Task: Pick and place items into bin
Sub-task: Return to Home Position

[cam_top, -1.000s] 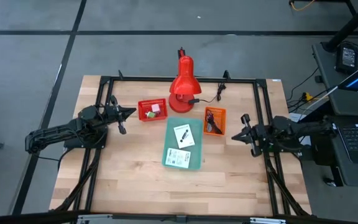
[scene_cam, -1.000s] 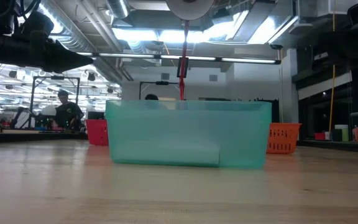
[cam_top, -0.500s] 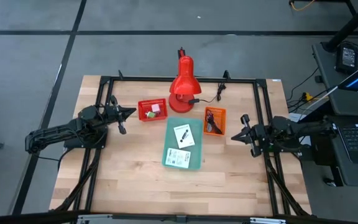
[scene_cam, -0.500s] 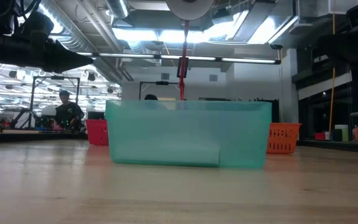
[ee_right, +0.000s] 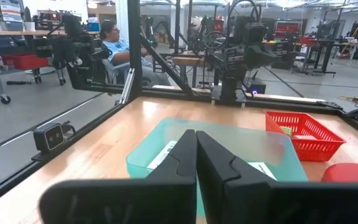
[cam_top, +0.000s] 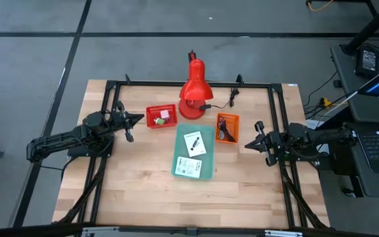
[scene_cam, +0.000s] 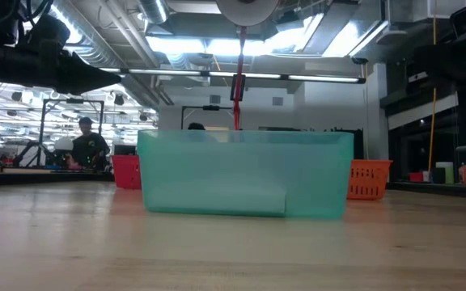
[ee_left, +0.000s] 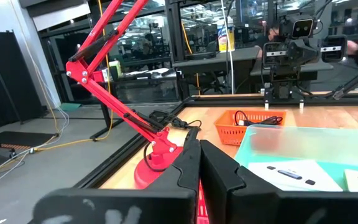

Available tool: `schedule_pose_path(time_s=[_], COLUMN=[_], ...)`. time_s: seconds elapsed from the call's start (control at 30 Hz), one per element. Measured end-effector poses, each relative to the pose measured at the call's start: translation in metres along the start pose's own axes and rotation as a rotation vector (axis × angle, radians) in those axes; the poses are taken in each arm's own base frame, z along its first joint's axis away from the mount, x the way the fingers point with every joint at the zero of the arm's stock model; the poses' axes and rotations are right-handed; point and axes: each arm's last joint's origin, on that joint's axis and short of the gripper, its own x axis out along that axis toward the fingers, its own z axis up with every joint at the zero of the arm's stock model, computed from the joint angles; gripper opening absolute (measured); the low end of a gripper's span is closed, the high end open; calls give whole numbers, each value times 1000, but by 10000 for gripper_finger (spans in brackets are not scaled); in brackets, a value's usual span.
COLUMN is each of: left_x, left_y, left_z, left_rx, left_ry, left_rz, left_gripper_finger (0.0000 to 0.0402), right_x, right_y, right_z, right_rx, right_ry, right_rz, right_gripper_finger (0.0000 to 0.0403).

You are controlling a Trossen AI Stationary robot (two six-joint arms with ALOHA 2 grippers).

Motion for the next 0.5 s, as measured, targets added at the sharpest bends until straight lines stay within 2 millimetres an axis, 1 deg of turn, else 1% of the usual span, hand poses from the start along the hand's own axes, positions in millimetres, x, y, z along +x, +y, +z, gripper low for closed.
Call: schedule_pose_path(time_s=[0.5], left_x=[0], left_y=[0], left_z=[0], left_rx=[0], left_ry=[0], left_rz=[0], left_gripper_finger=[8], right_x=[0], right_y=[0], right_z=[0], right_rx=[0], right_ry=[0], right_rz=[-2], right_gripper_finger=[0])
